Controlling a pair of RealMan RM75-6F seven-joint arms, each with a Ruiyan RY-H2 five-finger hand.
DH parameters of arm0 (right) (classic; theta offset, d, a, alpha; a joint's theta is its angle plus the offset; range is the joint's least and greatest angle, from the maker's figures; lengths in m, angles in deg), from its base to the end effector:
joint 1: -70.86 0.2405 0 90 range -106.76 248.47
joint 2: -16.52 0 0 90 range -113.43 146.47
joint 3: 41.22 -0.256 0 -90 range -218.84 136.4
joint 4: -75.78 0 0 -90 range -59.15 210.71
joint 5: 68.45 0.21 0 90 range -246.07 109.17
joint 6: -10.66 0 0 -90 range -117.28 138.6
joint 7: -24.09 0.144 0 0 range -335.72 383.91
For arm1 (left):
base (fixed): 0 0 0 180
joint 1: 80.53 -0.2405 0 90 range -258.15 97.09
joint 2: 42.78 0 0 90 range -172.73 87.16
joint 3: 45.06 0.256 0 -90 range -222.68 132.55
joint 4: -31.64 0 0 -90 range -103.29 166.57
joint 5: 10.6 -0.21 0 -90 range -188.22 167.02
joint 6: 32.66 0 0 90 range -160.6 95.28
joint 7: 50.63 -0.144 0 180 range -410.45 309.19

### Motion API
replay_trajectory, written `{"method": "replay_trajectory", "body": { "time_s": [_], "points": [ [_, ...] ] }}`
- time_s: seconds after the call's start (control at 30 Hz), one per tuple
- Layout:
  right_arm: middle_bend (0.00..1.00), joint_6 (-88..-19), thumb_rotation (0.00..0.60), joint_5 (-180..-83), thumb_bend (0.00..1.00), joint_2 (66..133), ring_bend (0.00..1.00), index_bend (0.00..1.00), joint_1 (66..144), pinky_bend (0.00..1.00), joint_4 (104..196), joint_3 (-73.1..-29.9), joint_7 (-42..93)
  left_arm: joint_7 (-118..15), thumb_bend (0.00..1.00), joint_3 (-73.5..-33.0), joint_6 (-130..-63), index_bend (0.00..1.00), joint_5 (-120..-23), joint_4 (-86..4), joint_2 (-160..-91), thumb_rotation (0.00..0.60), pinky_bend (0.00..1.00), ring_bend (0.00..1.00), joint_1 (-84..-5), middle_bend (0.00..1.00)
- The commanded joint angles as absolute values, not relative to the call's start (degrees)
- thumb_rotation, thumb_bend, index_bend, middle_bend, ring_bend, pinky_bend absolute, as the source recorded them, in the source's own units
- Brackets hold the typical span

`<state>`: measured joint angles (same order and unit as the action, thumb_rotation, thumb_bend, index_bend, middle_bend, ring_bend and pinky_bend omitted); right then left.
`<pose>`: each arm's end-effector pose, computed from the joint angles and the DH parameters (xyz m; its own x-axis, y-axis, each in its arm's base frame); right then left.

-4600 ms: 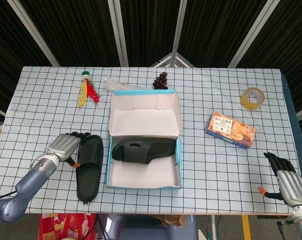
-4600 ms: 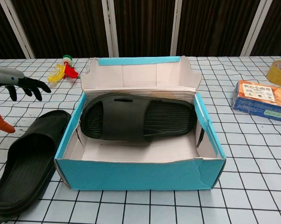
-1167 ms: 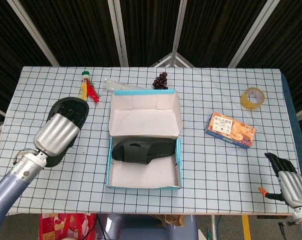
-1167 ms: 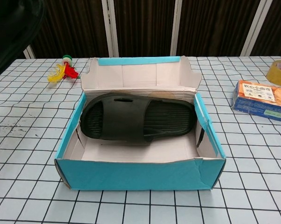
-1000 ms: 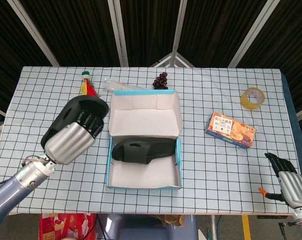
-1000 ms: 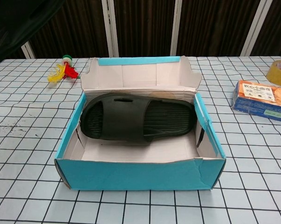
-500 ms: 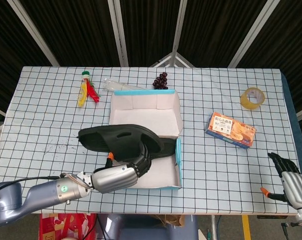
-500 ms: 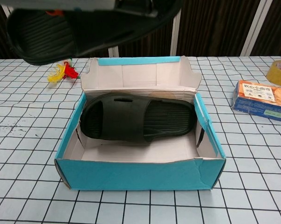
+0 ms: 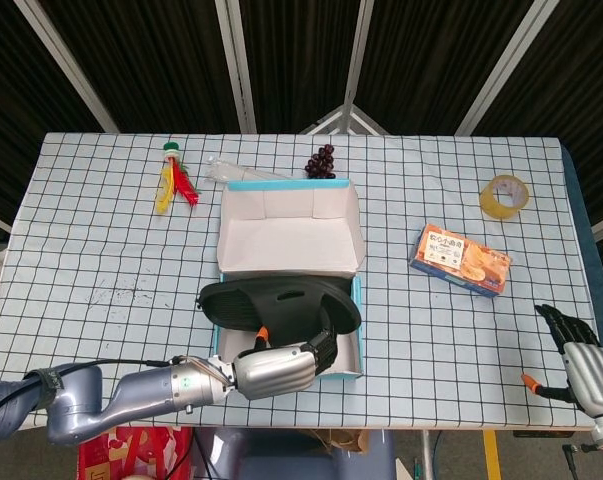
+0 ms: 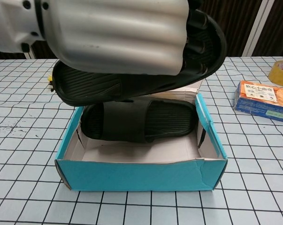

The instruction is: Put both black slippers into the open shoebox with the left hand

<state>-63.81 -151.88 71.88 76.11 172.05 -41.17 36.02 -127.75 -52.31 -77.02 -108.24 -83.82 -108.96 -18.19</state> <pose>-0.3287 -0.1684 0.1748 0.2615 -0.2144 0.9411 -0.9556 0.0801 0.2837 0.0230 0.2445 0.0450 0.4177 -0.8899 0.1832 -0.5180 -0.3989 -0.7567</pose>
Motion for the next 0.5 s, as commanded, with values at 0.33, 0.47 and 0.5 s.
{"method": "replay_trajectory", "body": {
  "time_s": [0.33,0.47,0.5],
  "points": [
    [0.07,-63.5,0.600,-151.7,0.22,71.9,0.10,0.01,76.2,0.07,171.7,-41.2,36.3,-126.2,0.42,-54.1,-73.8,0.57,-106.5,-79.0,-114.0,0.600,0.33,0.31,-15.9,0.63],
    [0.07,-63.1,0.600,-151.5,0.22,71.9,0.10,0.01,76.4,0.07,171.5,-41.2,36.4,-125.2,0.42,-53.6,-72.7,0.57,-107.4,-77.9,-115.2,0.600,0.33,0.31,-15.2,0.63],
    [0.07,-63.0,0.600,-151.5,0.22,71.9,0.10,0.01,76.4,0.07,171.6,-41.2,36.5,-124.7,0.42,-53.9,-72.1,0.57,-107.3,-77.3,-115.7,0.600,0.33,0.31,-14.6,0.63]
  ]
}}
